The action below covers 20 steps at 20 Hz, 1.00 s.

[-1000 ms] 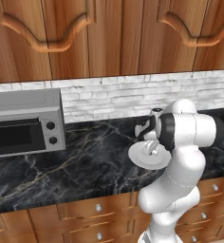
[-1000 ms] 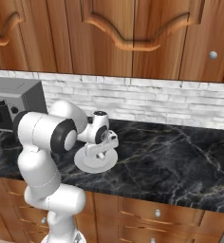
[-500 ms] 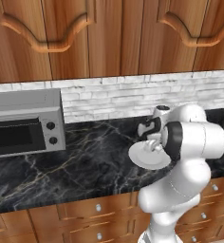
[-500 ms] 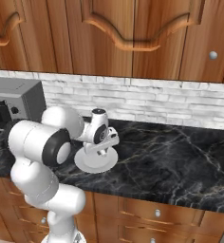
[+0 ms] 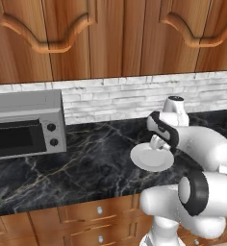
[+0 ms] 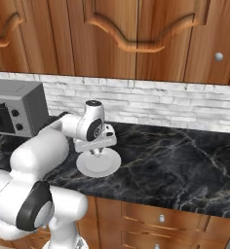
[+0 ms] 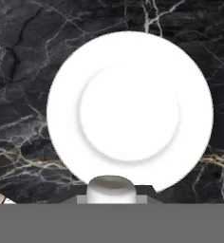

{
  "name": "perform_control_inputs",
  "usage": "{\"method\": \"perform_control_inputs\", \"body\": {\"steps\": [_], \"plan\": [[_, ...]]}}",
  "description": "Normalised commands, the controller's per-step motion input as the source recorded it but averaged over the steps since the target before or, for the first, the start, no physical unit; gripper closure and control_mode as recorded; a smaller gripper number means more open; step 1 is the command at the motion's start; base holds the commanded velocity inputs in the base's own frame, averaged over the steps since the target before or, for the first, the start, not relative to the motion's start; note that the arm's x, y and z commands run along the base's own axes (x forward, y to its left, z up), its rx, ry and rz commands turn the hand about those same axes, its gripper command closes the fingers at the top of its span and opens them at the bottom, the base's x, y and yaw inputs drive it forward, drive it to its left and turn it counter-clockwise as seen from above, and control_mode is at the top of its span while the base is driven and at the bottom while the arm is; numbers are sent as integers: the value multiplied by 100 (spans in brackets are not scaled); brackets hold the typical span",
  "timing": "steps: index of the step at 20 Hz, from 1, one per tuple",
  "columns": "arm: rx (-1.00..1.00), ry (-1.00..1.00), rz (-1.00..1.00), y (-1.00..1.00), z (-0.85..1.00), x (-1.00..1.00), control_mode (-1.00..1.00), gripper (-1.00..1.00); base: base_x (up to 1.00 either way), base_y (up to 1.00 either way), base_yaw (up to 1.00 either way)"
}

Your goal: Pick up the marshmallow and place it in the cup of hot chocolate on the dining counter.

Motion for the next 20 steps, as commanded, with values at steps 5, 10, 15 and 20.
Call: {"method": "perform_control_inputs", "body": {"steps": [5, 10, 15, 20], "plan": [[6, -5, -9, 39, 87, -81, -100, 100, 0, 0, 0], [2, -7, -9, 34, 98, -54, -100, 100, 0, 0, 0], [0, -11, -6, 25, 78, -46, -100, 100, 0, 0, 0], [-2, -15, -8, 1, 88, -50, -100, 100, 0, 0, 0]]}}
